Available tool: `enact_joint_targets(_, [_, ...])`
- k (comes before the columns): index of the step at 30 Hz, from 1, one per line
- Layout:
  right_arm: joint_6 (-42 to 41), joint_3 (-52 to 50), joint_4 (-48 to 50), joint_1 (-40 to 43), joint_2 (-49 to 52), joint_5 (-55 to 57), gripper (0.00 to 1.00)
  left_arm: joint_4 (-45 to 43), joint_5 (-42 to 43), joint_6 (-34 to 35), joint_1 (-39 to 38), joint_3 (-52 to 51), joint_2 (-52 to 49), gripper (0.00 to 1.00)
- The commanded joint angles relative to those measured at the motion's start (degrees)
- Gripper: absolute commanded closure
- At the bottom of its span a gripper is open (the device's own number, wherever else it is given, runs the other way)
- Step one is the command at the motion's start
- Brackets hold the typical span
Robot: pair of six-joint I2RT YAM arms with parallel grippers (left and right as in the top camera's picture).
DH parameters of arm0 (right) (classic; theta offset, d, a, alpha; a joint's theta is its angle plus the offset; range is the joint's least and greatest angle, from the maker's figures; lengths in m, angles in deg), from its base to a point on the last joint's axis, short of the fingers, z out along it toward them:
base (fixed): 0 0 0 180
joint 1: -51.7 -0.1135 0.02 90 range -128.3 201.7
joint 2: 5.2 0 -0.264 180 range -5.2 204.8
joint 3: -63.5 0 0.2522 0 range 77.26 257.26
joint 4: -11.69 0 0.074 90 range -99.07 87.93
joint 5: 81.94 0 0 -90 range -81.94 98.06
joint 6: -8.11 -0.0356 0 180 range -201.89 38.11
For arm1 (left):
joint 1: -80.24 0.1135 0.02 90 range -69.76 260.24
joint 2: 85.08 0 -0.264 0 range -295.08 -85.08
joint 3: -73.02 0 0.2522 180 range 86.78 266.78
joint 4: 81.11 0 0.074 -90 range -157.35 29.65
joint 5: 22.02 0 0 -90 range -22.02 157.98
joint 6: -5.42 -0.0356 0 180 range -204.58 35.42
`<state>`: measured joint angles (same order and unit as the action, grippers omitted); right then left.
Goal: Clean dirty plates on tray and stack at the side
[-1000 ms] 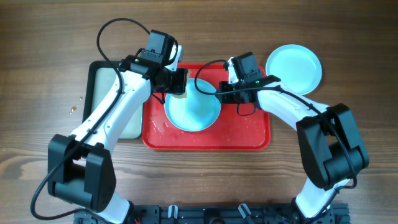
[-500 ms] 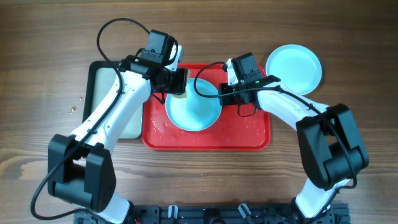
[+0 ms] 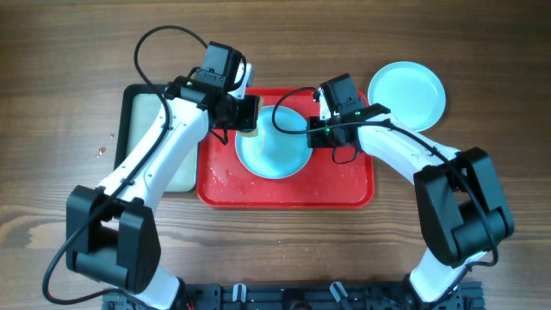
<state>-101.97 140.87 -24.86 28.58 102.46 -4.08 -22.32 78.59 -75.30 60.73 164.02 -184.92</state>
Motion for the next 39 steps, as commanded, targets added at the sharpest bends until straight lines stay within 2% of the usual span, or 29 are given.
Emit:
enact_joint_targets(1, [-0.9,0.7,0.6,-0.2,-1.6,1.6,0.72,0.0,0.9,1.1,-0.3,0.6,-0.5,0.96])
enact_joint_targets(6, [2.4,2.1,-0.4,-0.2,-4.2,-1.6,0.58,0.0,0.9,6.3,-0.2,0.6,-0.5,0.96])
enact_joint_targets(10, [6.6,2.1,-2.2,-0.2,-5.9,-1.6,0.55,1.2,0.9,8.1,-0.3,0.6,-0.5,0.96])
enact_joint_targets(12, [6.5,2.1,-3.8,-0.2,-5.9,-1.6,0.67,1.5,0.9,8.1,-0.3,0.6,-0.5,0.96])
enact_joint_targets(17, [6.6,2.1,-7.2,3.4,-5.9,-9.5,0.75,1.5,0.9,7.5,-0.2,0.6,-0.5,0.96])
enact_joint_targets(19, [9.8,2.1,-8.2,6.0,-5.9,-12.8,0.75,1.2,0.9,7.5,-0.3,0.6,-0.5,0.96])
enact_joint_targets(20, [11.8,2.0,-8.2,6.6,-5.9,-15.1,0.67,1.1,0.9,7.4,-0.3,0.6,-0.5,0.96])
enact_joint_targets(22, [12.7,1.9,-8.2,7.3,-5.9,-17.9,0.66,0.7,0.9,7.2,-0.2,0.6,-0.5,0.96])
enact_joint_targets(23, [12.8,1.6,-7.9,7.3,-5.9,-17.9,0.61,0.4,1.0,6.4,-0.2,0.6,-0.5,0.96])
enact_joint_targets(24, [12.8,1.3,-7.9,7.2,-5.9,-17.9,0.41,0.3,0.9,5.9,-0.3,0.6,-0.5,0.96])
enact_joint_targets(25, [12.6,1.2,-7.9,7.2,-5.9,-17.9,0.33,0.3,1.0,5.9,-0.3,0.6,-0.5,0.96])
enact_joint_targets(26, [12.5,1.1,-7.9,7.2,-5.9,-17.9,0.34,0.3,1.0,5.9,-0.3,0.6,-0.5,0.96])
enact_joint_targets(28, [11.9,1.0,-7.8,7.2,-5.9,-16.7,0.71,0.3,0.9,5.9,-0.3,0.6,-0.5,0.96])
enact_joint_targets(29, [10.7,0.6,-7.4,7.2,-5.9,-15.8,0.76,0.2,0.9,5.9,-0.3,0.6,-0.5,0.96])
enact_joint_targets(33, [7.3,-2.1,-3.7,7.2,-5.9,-13.6,0.79,0.0,0.9,5.9,-0.3,0.6,-0.5,0.96])
enact_joint_targets(39, [4.7,-3.6,-1.0,6.4,-5.8,-13.5,0.77,-0.1,0.9,4.4,-0.3,0.6,-0.5,0.96])
